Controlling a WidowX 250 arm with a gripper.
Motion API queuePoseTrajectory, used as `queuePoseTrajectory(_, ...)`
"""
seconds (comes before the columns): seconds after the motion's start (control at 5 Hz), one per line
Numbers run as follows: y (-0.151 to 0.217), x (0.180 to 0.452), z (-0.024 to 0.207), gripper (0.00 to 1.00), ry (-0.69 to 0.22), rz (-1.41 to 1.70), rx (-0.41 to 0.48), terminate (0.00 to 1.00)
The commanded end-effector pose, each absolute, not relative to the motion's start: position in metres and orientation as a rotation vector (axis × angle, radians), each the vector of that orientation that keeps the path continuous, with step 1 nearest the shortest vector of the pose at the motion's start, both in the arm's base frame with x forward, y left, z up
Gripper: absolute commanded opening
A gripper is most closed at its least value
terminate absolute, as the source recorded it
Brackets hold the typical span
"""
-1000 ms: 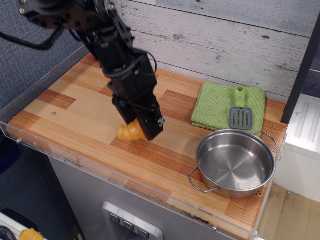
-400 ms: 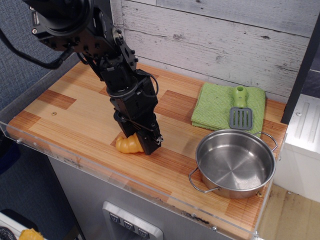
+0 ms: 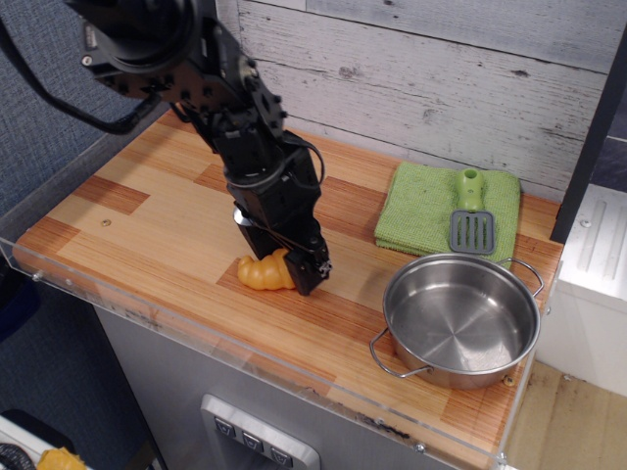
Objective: Move the croissant to the middle of the counter.
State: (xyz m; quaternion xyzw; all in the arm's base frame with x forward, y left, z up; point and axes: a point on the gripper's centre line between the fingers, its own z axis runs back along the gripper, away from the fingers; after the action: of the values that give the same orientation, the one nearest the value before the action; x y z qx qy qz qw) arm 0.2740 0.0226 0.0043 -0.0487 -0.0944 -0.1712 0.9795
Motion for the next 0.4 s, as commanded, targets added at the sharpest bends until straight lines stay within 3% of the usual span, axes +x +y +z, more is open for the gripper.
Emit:
queuePoseTrajectory(0.0, 0.0258, 0.2688, 0.0067, 1.00, -0.166, -0.330, -0.111, 0.00)
queuePoseTrajectory(0.2, 0.0295, 0.2718, 0.0105, 1.00, -0.129, -0.282, -0.179, 0.00)
